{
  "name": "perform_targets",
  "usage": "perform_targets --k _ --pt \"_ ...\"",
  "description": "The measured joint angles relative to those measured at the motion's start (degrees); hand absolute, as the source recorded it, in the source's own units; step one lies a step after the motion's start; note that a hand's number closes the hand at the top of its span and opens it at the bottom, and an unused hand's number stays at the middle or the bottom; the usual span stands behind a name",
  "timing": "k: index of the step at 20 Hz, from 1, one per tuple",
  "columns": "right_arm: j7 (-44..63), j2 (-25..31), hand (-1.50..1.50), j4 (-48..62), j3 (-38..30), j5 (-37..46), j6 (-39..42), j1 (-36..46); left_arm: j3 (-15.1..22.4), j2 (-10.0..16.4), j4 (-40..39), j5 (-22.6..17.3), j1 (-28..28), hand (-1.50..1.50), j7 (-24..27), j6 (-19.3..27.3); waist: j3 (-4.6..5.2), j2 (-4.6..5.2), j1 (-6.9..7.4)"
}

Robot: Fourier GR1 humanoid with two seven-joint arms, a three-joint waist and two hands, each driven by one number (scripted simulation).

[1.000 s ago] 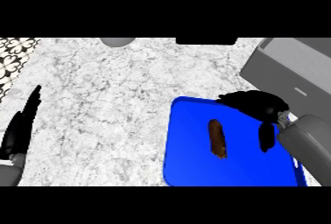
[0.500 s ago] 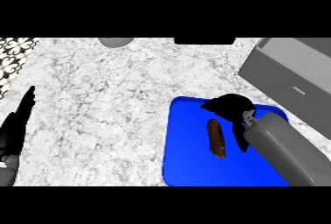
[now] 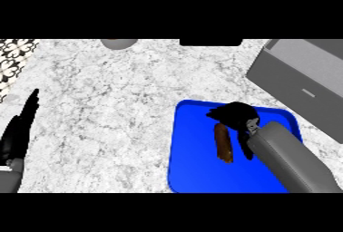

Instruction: Pick the sweet potato from the tray and place it in the cardboard box

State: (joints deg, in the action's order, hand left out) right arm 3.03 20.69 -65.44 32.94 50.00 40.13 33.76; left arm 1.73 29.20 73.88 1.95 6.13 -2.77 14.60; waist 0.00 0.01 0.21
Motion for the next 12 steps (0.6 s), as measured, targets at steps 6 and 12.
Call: perform_targets --k 6,12 --pt "-2.43 -1.72 -1.50 -2.24 -2.48 1.31 2.77 -1.93 -2.09 -0.71 1.16 1.34 -0.56 0.00 -0.67 -1.81 0.00 -0.04 -0.02" --pt "-2.11 -5.45 -1.50 -5.34 -3.77 2.90 5.56 -3.21 -3.46 -2.40 1.15 3.23 -0.30 0.00 -0.61 -2.52 0.02 -0.04 -0.10"
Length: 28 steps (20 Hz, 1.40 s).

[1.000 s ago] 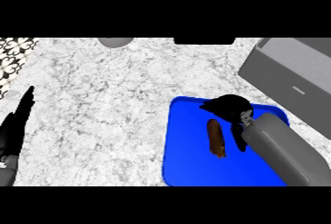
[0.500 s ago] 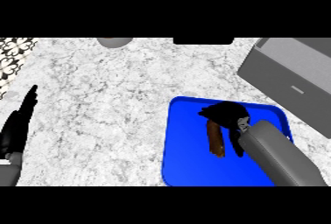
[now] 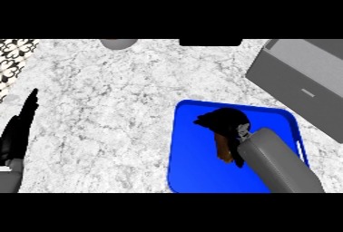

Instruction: Pick the sweet potato from the tray and place it in the cardboard box

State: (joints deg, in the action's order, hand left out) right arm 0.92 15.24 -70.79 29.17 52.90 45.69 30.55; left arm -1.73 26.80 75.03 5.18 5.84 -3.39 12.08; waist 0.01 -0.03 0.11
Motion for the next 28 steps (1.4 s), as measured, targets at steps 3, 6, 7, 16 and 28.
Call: perform_targets --k 3,6,7,16,28 --pt "1.23 -1.03 -1.50 -1.80 0.71 1.83 1.12 -1.89 -0.42 -0.92 -0.12 1.09 0.06 0.00 0.11 -0.07 -0.02 -0.01 -0.04" --pt "2.15 -0.68 -1.50 -2.91 0.76 3.72 3.08 -2.78 -1.33 -1.00 0.13 1.40 0.39 0.00 -0.56 -1.08 -0.01 -0.01 -0.04" --pt "3.11 -1.22 -1.50 -3.24 0.93 4.48 3.20 -3.50 -1.76 -0.76 0.37 1.47 0.46 0.00 -0.71 -1.50 0.00 -0.02 -0.04" --pt "2.41 -3.58 1.50 2.97 1.49 11.75 -5.75 -3.95 -3.06 -2.35 1.23 3.56 0.06 0.00 -0.80 -2.52 0.21 -0.61 0.18" --pt "-13.57 12.50 1.50 8.79 -13.92 8.70 -27.34 -4.77 -5.59 -2.72 2.43 3.57 -2.60 0.00 -0.88 -2.68 -0.42 -0.05 -2.94"
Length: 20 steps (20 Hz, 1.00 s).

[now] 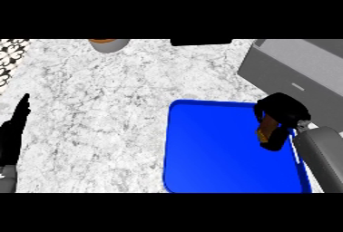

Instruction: Pick the sweet potato from the tray and place it in the cardboard box

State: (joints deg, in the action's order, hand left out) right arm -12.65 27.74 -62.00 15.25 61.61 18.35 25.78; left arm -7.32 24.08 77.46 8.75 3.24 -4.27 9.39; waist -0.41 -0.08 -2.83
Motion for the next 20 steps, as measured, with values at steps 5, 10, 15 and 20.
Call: perform_targets --k 5,10,15,20 --pt "-9.47 11.86 1.50 6.07 -14.37 -8.29 -5.30 -0.89 -1.04 0.13 0.39 -0.68 -0.73 0.00 0.42 0.25 -0.34 0.71 -0.87" --pt "-20.34 21.71 1.50 14.43 -26.01 -14.82 -10.47 -1.23 -0.84 -0.01 1.15 -1.00 -0.62 0.00 0.74 -0.22 -0.41 1.12 0.45" --pt "-32.80 27.23 1.50 21.79 -34.99 -21.14 -14.87 -0.13 -0.09 -0.04 1.50 -0.76 -0.27 0.00 1.01 -0.88 -0.39 1.21 2.14" --pt "-43.19 30.60 1.50 29.44 -39.39 -24.70 -15.87 2.14 1.22 -0.82 1.38 -0.01 0.85 0.00 1.29 -1.05 -0.23 1.37 4.12"
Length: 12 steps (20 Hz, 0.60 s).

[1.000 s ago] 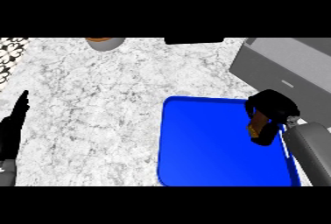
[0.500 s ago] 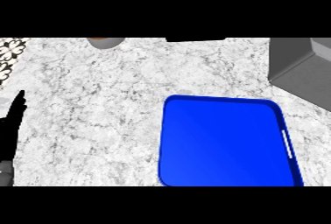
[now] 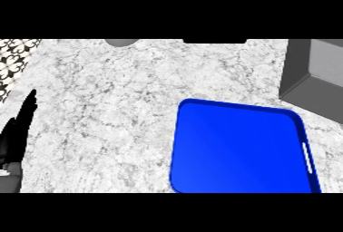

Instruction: Pick the sweet potato from the tray and place it in the cardboard box

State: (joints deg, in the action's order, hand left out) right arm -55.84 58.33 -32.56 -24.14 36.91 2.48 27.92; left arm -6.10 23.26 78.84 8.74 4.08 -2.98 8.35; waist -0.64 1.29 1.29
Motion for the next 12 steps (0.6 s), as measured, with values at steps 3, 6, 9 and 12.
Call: perform_targets --k 3,6,9,12 --pt "-1.49 1.41 1.50 3.86 -0.43 -0.97 1.07 2.61 0.66 -0.08 -0.02 0.51 0.91 0.00 -0.38 -0.28 0.09 0.05 1.04" --pt "-1.73 1.71 1.50 6.84 -0.19 -1.82 2.91 5.89 1.01 -0.31 -1.03 1.02 1.91 0.00 -0.20 -0.25 0.19 0.07 1.58" --pt "-0.66 1.20 1.50 9.10 0.81 -2.06 5.30 10.23 0.61 0.28 -2.67 0.82 3.56 0.00 -0.11 -1.09 0.30 0.08 1.99" --pt "1.19 -0.20 1.50 11.44 1.81 -1.94 7.01 14.55 1.42 -0.60 -2.81 1.42 4.36 0.00 -0.59 -0.78 0.35 0.03 2.37"
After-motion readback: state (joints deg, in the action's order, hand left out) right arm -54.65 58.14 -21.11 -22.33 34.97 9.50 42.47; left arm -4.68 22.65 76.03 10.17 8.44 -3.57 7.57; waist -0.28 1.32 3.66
